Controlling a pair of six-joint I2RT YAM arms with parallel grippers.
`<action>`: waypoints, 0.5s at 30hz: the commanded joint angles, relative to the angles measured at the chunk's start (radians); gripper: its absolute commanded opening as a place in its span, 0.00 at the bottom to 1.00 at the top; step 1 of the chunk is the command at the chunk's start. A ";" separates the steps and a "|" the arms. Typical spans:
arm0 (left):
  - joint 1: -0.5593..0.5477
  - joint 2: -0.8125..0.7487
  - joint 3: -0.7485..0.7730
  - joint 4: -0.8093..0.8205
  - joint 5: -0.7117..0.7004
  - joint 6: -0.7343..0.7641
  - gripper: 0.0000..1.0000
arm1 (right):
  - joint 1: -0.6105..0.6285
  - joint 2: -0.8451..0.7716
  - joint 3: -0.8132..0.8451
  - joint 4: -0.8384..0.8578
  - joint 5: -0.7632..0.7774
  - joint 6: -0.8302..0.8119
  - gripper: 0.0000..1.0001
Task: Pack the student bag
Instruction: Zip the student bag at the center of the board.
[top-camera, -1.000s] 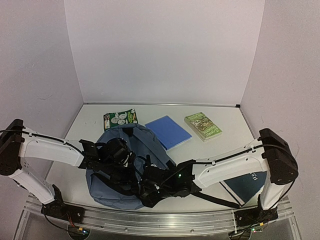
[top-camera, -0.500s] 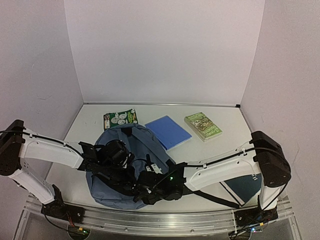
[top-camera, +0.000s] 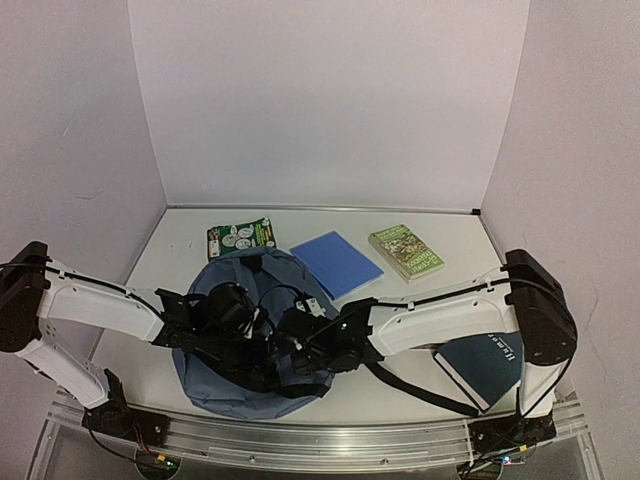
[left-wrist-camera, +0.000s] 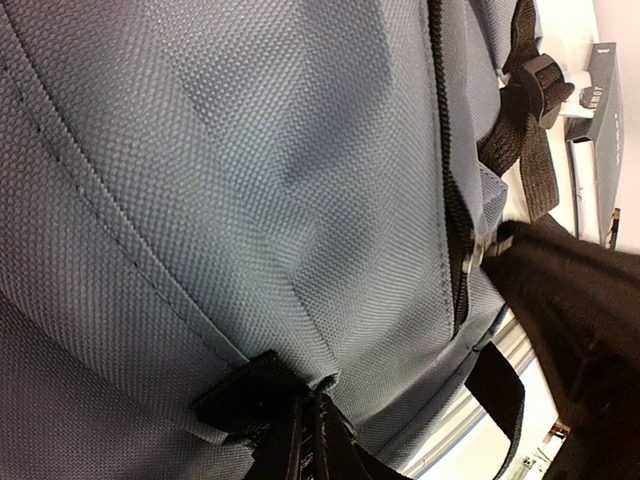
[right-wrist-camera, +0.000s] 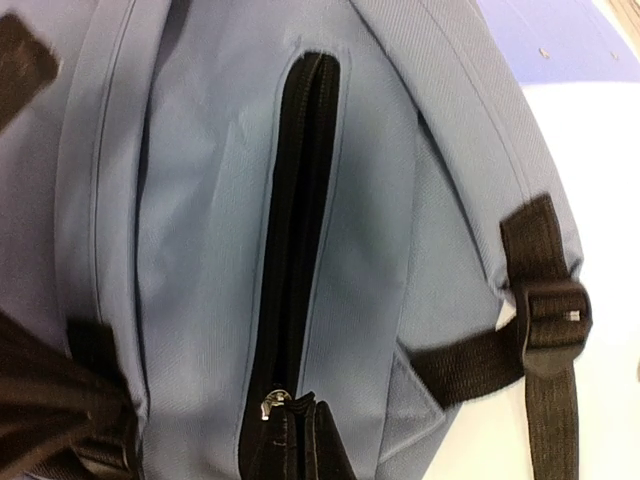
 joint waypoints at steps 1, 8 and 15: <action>-0.006 -0.001 -0.032 -0.064 0.025 0.012 0.05 | -0.052 0.000 -0.019 0.107 0.013 -0.045 0.00; -0.006 0.003 -0.034 -0.053 0.037 0.028 0.06 | -0.098 0.010 -0.015 0.186 0.035 -0.079 0.00; -0.006 0.006 -0.034 -0.061 0.039 0.028 0.05 | -0.170 0.035 0.054 0.246 0.072 -0.140 0.00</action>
